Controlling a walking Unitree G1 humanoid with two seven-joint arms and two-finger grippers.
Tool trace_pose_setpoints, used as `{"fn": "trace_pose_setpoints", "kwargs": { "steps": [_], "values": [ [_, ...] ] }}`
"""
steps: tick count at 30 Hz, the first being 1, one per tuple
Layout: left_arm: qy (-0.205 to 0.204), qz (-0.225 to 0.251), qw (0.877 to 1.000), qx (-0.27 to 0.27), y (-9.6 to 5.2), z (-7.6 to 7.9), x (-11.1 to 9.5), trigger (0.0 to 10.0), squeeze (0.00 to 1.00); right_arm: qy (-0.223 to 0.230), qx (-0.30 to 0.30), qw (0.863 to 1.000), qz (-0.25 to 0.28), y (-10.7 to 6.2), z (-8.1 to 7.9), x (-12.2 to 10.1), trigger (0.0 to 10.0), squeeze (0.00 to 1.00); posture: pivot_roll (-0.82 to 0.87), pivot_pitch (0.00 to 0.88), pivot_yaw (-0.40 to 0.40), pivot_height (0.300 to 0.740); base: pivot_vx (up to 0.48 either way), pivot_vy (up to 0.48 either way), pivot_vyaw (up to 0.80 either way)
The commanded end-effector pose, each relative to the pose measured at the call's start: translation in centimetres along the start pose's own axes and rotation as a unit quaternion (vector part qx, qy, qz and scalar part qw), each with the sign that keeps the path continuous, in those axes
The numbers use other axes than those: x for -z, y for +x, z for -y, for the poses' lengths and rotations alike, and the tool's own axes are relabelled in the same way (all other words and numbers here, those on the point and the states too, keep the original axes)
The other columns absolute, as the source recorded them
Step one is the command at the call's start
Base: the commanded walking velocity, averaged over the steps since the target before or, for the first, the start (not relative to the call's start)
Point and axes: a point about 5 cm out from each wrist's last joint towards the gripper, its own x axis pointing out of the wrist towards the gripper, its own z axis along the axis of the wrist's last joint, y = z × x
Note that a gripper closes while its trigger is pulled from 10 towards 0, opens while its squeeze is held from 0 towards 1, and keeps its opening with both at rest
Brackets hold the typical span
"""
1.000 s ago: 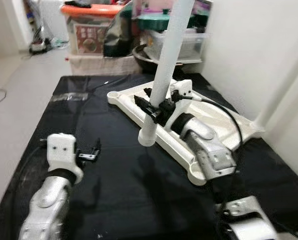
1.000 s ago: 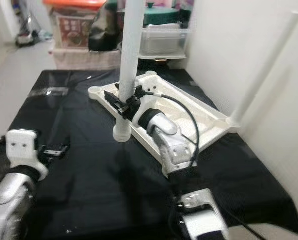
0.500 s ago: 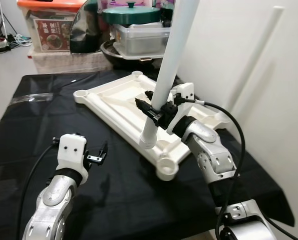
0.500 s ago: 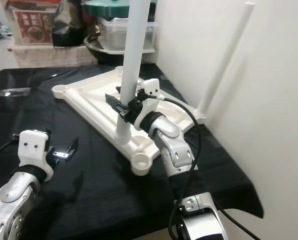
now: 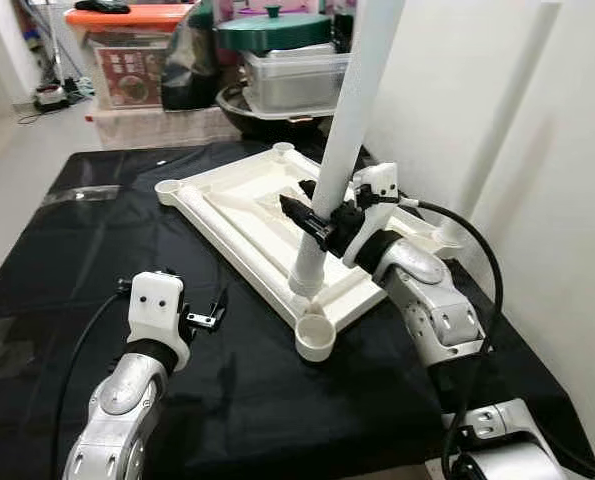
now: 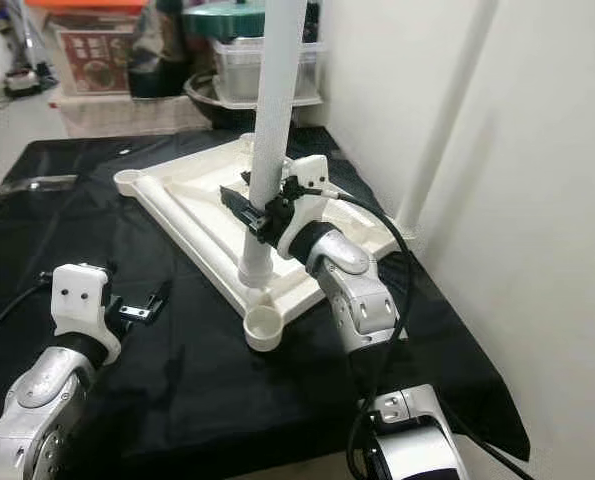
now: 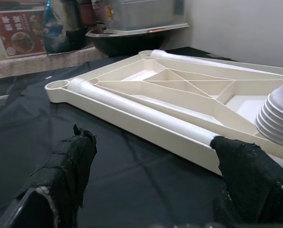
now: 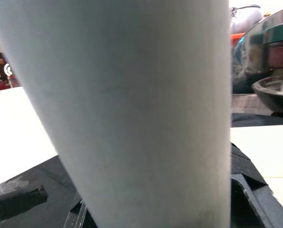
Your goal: Building children table
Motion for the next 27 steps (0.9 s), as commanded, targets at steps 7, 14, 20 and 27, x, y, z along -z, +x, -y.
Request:
{"fn": "trace_pose_setpoints", "kwargs": {
  "steps": [7,14,20,27],
  "values": [
    [0.016,-0.010,1.000,0.004,0.14,-0.18,0.34,10.0,0.00,-0.005,0.006,1.000,0.000,0.41,-0.07,-0.13,10.0,0.00,0.05,0.000,-0.060,0.740,0.000,-0.137,0.00],
    [-0.009,0.003,1.000,-0.006,0.14,-0.36,0.06,10.0,0.00,-0.003,0.009,1.000,0.000,0.46,0.00,-0.12,10.0,0.00,0.05,0.000,-0.061,0.740,0.000,-0.137,0.00],
    [-0.005,0.000,1.000,-0.005,0.10,-0.39,0.13,10.0,0.00,-0.003,0.010,1.000,-0.001,0.48,-0.04,-0.01,10.0,0.00,0.05,0.000,-0.061,0.740,0.000,0.000,0.00],
    [-0.011,0.000,1.000,-0.006,0.03,-0.43,0.19,10.0,0.00,-0.003,0.013,1.000,-0.002,0.49,-0.11,0.11,10.0,0.00,0.05,0.000,-0.061,0.740,0.000,0.000,0.00]
  ]
}}
